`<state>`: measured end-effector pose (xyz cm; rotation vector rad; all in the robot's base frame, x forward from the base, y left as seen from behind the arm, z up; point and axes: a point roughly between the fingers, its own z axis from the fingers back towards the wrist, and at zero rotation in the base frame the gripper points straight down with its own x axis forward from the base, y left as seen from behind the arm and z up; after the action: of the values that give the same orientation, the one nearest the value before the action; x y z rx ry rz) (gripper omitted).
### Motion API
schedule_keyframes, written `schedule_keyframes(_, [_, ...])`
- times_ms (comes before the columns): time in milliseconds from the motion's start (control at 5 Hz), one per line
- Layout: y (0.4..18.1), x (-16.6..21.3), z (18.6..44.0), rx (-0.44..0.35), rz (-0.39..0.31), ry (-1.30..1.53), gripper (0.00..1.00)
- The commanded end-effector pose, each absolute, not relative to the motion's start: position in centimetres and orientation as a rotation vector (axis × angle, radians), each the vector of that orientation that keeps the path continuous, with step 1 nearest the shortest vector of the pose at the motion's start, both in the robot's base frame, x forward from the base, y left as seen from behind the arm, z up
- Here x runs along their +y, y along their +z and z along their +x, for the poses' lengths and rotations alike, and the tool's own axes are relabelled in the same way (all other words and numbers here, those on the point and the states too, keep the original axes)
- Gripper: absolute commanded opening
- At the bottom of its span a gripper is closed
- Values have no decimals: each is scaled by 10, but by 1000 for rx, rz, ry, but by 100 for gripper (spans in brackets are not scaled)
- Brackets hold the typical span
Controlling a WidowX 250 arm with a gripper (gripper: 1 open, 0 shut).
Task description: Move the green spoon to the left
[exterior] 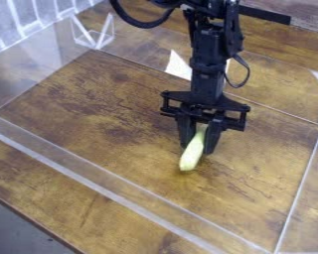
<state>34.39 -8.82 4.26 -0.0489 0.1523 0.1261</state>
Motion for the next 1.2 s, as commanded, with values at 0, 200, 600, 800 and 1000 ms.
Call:
schedule_keyframes(0, [55,-94,347,108,-60,104,0])
schedule_keyframes(200, [50,-100,347,114,-56,84,0])
schedule_keyframes(600, [70,-109,324,106,-43,-161,0])
schedule_keyframes(800, [82,-105,318,95,-37,-168,0])
schedule_keyframes(1000, [93,-100,313,87,-28,-166,0])
